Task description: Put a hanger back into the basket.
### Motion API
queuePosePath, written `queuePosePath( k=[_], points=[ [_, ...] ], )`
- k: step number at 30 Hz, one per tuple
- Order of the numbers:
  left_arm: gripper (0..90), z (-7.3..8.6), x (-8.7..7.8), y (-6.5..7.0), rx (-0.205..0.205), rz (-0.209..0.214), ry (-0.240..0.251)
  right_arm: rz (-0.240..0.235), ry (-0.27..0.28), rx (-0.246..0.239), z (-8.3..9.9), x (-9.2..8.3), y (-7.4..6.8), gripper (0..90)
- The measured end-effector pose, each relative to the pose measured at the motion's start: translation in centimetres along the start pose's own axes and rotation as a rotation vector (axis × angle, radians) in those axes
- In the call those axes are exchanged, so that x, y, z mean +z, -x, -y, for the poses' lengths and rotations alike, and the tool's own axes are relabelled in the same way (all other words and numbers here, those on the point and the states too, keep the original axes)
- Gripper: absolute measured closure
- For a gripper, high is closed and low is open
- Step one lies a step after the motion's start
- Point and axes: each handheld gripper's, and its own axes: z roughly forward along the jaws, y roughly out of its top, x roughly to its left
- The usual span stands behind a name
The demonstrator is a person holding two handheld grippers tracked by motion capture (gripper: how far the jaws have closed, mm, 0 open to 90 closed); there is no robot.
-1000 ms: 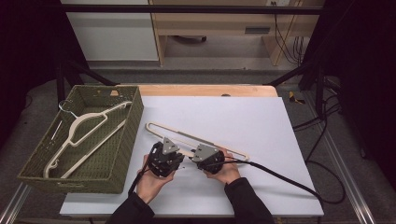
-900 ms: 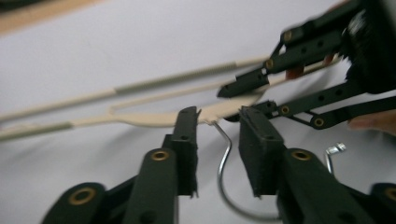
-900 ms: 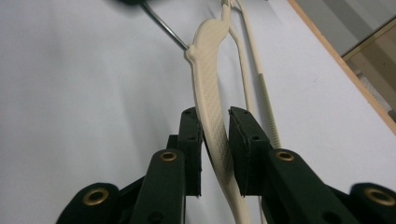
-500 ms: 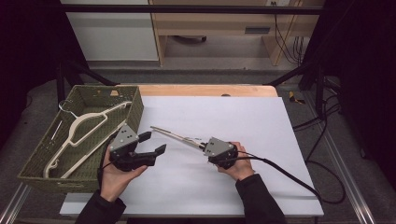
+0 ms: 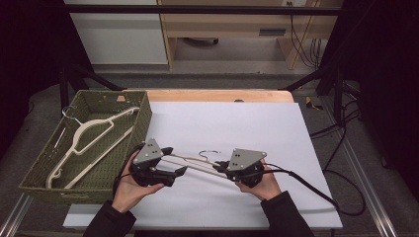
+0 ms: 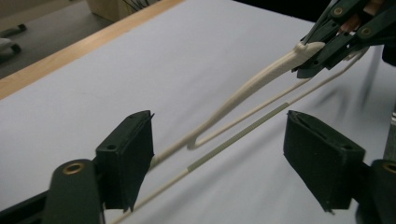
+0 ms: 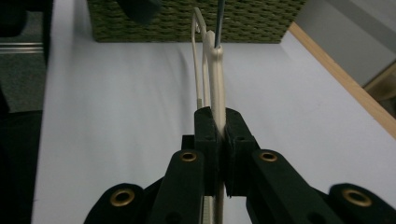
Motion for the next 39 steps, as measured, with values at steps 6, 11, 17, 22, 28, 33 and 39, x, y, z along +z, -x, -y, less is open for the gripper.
queuePosePath(
  k=[6, 11, 17, 22, 28, 33, 39],
  points=[
    [45.2, 0.0, 2.2, 1.2, 0.072, 0.068, -0.079, -0.067, 0.003, 0.003, 0.1, -0.1, -1.2, 86.7],
    [64.0, 0.1, 2.9, 2.0, 0.123, 0.086, -0.114, -0.102, -0.011, 0.004, 0.3, 0.2, -1.7, 86.6],
    [72.8, 0.4, 2.7, 2.8, 0.168, 0.101, -0.142, -0.091, -0.013, 0.025, 0.5, 0.2, -1.7, 82.2],
    [80.6, 0.4, 2.6, 3.5, 0.133, 0.151, -0.133, -0.038, -0.019, 0.052, 0.7, 0.0, -1.5, 72.6],
    [86.1, 0.4, 2.2, 4.6, 0.110, 0.180, -0.109, 0.013, 0.006, 0.046, 0.9, -0.1, -1.7, 57.2],
    [86.2, 0.1, 1.4, 4.5, 0.067, 0.142, -0.074, 0.013, 0.059, 0.082, 0.9, -1.2, -1.8, 41.5],
    [86.1, -0.6, -0.7, 3.3, 0.014, 0.053, -0.022, 0.084, 0.136, 0.170, 1.4, -3.3, -1.1, 25.7]
  ],
)
